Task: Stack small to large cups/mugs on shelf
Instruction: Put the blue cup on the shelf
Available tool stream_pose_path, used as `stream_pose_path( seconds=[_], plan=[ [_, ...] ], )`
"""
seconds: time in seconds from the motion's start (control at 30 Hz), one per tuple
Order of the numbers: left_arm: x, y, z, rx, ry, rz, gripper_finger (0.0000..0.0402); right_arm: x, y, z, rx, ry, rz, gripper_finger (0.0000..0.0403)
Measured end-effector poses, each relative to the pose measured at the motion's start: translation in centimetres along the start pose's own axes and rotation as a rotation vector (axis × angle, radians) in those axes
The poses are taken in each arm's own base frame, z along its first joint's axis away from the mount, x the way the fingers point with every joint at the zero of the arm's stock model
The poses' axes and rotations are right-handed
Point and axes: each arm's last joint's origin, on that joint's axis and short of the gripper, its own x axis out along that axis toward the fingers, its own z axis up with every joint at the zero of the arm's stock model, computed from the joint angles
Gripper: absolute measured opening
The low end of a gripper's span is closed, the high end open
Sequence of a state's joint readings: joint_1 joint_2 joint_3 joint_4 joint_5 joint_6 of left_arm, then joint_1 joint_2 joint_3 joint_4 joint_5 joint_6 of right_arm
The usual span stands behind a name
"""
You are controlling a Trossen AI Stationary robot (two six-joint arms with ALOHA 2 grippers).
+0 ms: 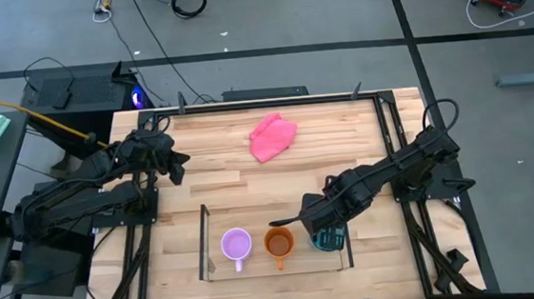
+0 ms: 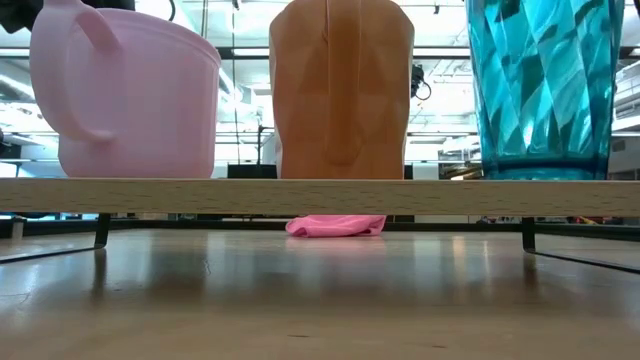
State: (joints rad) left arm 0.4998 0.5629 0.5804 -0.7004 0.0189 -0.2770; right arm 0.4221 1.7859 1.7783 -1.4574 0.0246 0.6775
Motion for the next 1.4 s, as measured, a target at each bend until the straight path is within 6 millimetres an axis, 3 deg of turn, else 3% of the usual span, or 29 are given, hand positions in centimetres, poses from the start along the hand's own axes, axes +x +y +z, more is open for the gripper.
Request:
stream_pose_path(
  seconds=[0.27, 0.57, 1.4],
  plan=[
    [0.0, 0.0, 0.0, 0.0, 0.0, 0.0, 0.001, 0.08, 0.11, 0.13, 0.0, -0.013, 0.011, 0.0005],
    [0.0, 0.01, -0.02, 0.0, 0.002, 0.0, 0.0025, 0.08, 0.14, 0.17, 0.0, -0.017, 0.013, 0.0005],
    [-0.01, 0.02, -0.07, 0.001, 0.007, 0.002, 0.0017, 0.28, 0.67, 0.12, -0.019, -0.038, 0.007, 0.0006]
  ],
)
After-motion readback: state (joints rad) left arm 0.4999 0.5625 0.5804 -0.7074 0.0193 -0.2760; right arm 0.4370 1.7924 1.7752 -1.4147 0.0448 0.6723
